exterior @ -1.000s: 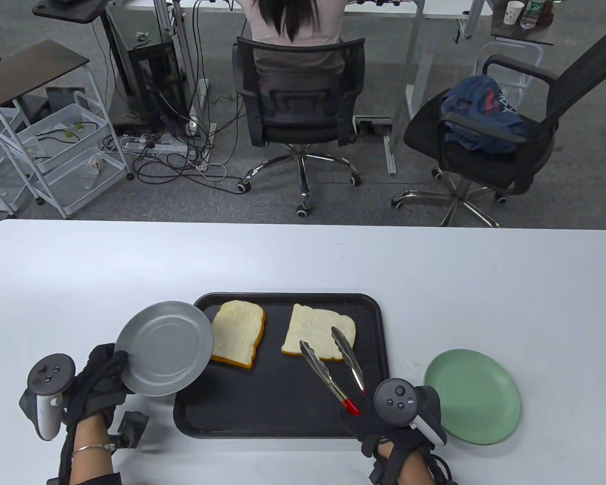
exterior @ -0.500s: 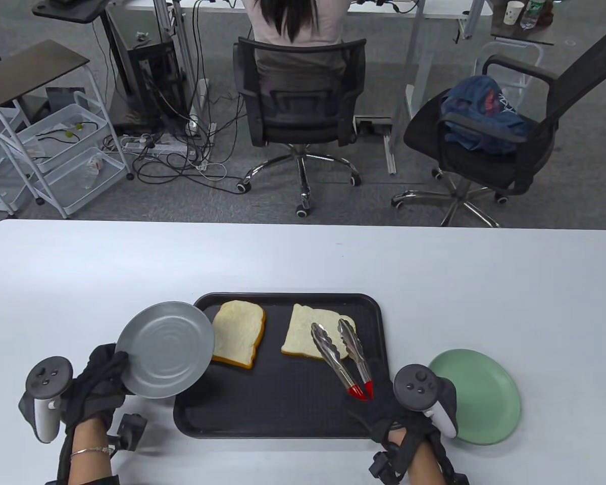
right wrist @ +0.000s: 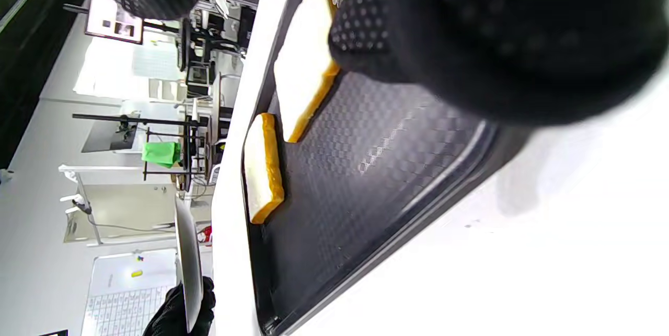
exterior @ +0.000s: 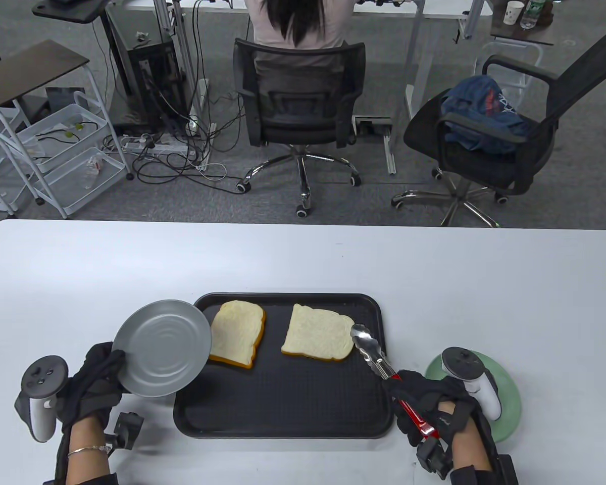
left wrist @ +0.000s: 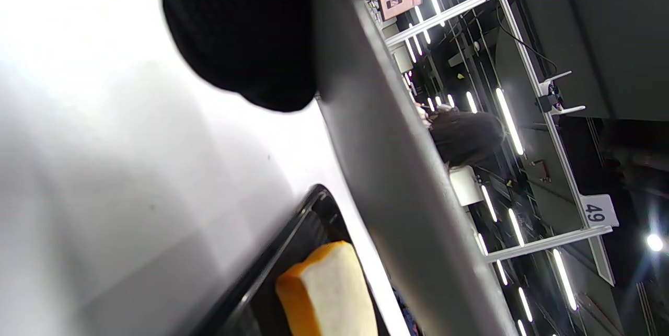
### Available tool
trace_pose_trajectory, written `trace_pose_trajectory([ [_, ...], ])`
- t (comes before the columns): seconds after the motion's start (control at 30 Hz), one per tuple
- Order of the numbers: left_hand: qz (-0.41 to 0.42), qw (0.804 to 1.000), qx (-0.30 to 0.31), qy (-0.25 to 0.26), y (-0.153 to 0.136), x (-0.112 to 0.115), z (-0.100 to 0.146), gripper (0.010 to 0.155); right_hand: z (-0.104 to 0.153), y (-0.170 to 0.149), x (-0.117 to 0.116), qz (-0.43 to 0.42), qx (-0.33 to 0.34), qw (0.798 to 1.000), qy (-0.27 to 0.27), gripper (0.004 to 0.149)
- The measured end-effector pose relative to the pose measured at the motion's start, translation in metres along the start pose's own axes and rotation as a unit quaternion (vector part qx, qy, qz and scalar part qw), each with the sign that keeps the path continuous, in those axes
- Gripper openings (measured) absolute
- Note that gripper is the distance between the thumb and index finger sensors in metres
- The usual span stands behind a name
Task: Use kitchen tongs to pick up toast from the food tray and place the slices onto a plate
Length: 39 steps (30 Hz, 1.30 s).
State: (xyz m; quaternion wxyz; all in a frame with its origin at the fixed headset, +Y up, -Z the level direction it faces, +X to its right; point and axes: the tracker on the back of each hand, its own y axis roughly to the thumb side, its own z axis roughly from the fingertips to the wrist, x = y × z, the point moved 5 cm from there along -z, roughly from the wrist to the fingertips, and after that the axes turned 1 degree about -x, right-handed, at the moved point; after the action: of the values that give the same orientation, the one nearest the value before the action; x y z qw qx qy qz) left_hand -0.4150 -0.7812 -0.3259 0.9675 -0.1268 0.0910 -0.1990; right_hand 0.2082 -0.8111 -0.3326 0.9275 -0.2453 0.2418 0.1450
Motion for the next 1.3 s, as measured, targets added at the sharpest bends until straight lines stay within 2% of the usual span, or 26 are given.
trace_pose_trajectory([
  [0.4, 0.005, 1.0, 0.001, -0.003, 0.0, -0.001, -0.001, 0.05, -0.027, -0.014, -0.008, -0.035, -0.027, 0.998, 0.036, 0.089],
  [0.73, 0.0, 1.0, 0.0, -0.017, 0.001, 0.004, -0.002, 0.05, -0.05, -0.006, -0.021, 0.007, -0.078, 0.996, 0.042, 0.084],
  [0.93, -0.009, 0.999, 0.001, -0.033, 0.003, 0.012, -0.003, 0.05, -0.063, -0.011, -0.032, 0.009, -0.092, 0.995, 0.045, 0.079],
  [1.3, -0.024, 0.998, 0.005, -0.059, 0.008, 0.026, -0.004, 0.05, -0.061, -0.012, -0.034, 0.012, -0.065, 0.997, 0.041, 0.071],
])
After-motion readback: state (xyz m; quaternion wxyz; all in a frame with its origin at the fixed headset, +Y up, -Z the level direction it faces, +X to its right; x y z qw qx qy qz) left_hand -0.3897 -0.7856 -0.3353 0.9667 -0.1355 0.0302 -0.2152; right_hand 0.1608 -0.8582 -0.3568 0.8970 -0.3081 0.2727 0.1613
